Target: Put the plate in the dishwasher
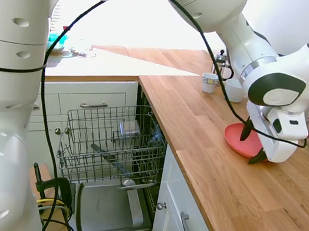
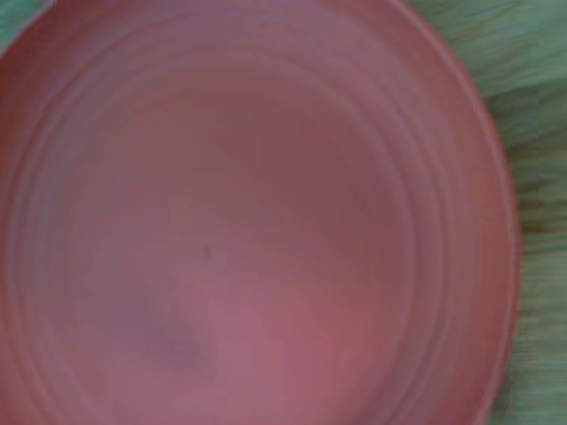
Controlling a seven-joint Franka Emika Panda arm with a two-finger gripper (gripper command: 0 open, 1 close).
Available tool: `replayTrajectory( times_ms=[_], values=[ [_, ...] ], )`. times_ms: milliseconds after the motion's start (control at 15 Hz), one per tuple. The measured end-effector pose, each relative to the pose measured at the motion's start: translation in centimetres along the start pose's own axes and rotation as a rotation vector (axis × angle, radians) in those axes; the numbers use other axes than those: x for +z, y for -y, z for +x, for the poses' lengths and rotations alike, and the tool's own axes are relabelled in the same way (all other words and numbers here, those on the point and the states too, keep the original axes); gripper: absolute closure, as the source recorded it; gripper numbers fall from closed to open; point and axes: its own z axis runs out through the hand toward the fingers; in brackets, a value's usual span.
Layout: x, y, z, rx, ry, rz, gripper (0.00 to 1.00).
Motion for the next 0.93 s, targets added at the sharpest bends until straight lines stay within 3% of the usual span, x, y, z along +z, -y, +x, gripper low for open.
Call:
replayTrajectory(
  times_ms=[467, 733, 933],
  values=[
    [-0.1, 1.3, -0.7, 0.057, 0.002, 0.002, 1.00],
    [2.8, 4.3, -1.6, 0.043, 0.011, -0.043, 1.00],
    [3.2, 4.6, -1.0, 0.049, 0.010, -0.047, 1.00]
  ],
)
